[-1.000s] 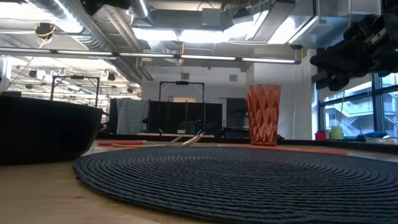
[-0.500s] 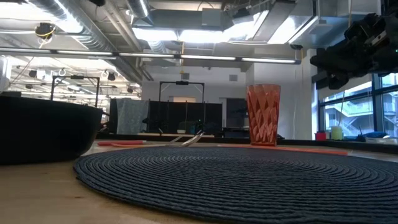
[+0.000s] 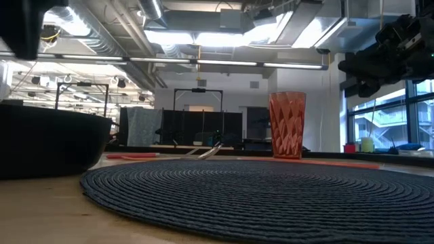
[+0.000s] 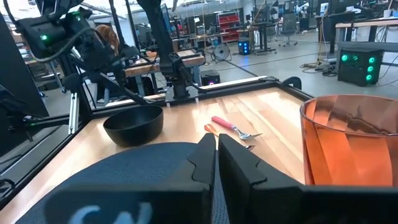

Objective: Pick & Place Utensil
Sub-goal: Put the black bowl on the black placemat

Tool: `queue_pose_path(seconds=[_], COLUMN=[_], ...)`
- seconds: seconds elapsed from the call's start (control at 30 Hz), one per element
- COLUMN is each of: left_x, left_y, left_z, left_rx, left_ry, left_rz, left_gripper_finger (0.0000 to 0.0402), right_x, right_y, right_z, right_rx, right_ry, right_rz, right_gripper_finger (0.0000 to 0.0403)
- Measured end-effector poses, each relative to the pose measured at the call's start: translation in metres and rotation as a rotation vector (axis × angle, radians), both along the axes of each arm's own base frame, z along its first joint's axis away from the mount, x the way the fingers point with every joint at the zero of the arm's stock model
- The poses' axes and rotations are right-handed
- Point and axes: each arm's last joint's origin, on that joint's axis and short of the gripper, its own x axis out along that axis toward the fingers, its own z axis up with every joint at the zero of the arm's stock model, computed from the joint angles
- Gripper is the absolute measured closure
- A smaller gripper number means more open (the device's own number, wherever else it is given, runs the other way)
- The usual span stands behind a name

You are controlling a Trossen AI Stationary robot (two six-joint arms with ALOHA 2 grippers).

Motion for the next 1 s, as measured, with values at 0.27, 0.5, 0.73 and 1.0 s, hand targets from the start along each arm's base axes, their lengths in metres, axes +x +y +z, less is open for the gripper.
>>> queue_pose_path(seconds=[0.27, 0.5, 0.73, 1.0], left_x=[0.006, 0.010, 0.013, 0.014], left_y=[-0.011, -0.024, -0.027, -0.029], left_z=[-0.013, -0.015, -0.015, -0.018], left_rx=[-0.033, -0.073, -0.151, -0.147], left_ry=[0.054, -0.002, -0.047, -0.063], left_rz=[-0.147, -0.332, -0.198, -0.132], left_gripper_finger=[0.0232, 0.0201, 0.0199, 0.0200], right_x=[0.000, 0.000, 0.000, 0.000], right_y=[0.001, 0.001, 0.001, 0.001], right_z=[0.000, 0.000, 0.000, 0.000], right_rx=[0.003, 0.025, 0.031, 0.033], right_ry=[-0.001, -0.004, -0.005, -0.005], right_rz=[0.024, 0.027, 0.027, 0.027], right_gripper_finger=[0.0382, 0.0382, 0.0382, 0.0382])
